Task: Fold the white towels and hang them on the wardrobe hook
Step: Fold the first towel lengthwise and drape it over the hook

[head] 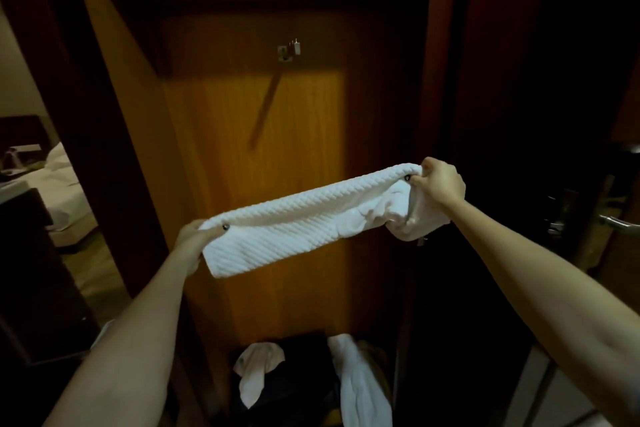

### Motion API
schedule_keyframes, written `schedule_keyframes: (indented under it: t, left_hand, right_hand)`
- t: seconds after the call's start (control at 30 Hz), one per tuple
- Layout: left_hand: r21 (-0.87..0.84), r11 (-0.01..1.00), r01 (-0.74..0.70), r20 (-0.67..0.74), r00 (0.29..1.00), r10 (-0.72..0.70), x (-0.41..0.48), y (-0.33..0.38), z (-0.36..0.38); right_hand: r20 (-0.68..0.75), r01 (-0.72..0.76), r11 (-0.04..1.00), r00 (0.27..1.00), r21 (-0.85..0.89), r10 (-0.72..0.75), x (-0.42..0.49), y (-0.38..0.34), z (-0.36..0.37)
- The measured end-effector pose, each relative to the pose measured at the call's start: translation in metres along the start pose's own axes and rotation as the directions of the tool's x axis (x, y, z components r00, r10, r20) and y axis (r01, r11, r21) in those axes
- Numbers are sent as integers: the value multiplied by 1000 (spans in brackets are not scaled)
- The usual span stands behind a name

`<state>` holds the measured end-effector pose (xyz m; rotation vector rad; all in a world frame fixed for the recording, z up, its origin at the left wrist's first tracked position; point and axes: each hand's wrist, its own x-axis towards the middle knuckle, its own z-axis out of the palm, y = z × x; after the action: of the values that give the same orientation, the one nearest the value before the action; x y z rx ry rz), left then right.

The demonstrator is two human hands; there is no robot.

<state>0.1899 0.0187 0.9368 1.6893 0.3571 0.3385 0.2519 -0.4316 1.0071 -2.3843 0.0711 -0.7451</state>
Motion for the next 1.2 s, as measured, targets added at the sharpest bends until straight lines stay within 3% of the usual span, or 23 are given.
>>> schedule_keyframes:
  t: [0.1, 0.2, 0.37, 0.6, 0.7, 0.83, 1.07, 1.2]
  left_hand:
    - [-217, 972, -87, -89, 994, 69, 0, 10, -11]
    - [-82, 988, -134, -120, 985, 124, -1, 21, -12]
    - [294, 881, -371, -219, 871, 440, 2, 61, -16]
    - [223, 788, -574, -226, 756, 615, 11, 137, -12]
    - [120, 773, -623, -311, 716, 625, 21, 171, -11]
    - [-34, 794, -608, -483, 705, 519, 42, 213, -23]
    - [59, 746, -663, -551, 602, 578, 91, 257, -21]
    - [3, 704, -710, -593, 566, 573, 133, 282, -5]
  right_hand:
    - [16, -65, 995, 998, 70, 64, -11, 1, 4]
    - [40, -87, 989, 996, 117, 83, -17, 2, 4]
    - [60, -57, 989, 997, 136, 49, -24, -8, 13]
    - [-36, 99, 971, 995, 217, -94, 14, -76, 2]
    - [-100, 208, 933, 977, 293, -186, 45, -114, -22]
    - [-203, 281, 859, 956, 429, -211, 90, -152, -53]
    - [-282, 340, 781, 934, 523, -218, 163, -192, -49]
    - [-332, 336, 702, 931, 628, -148, 214, -205, -31]
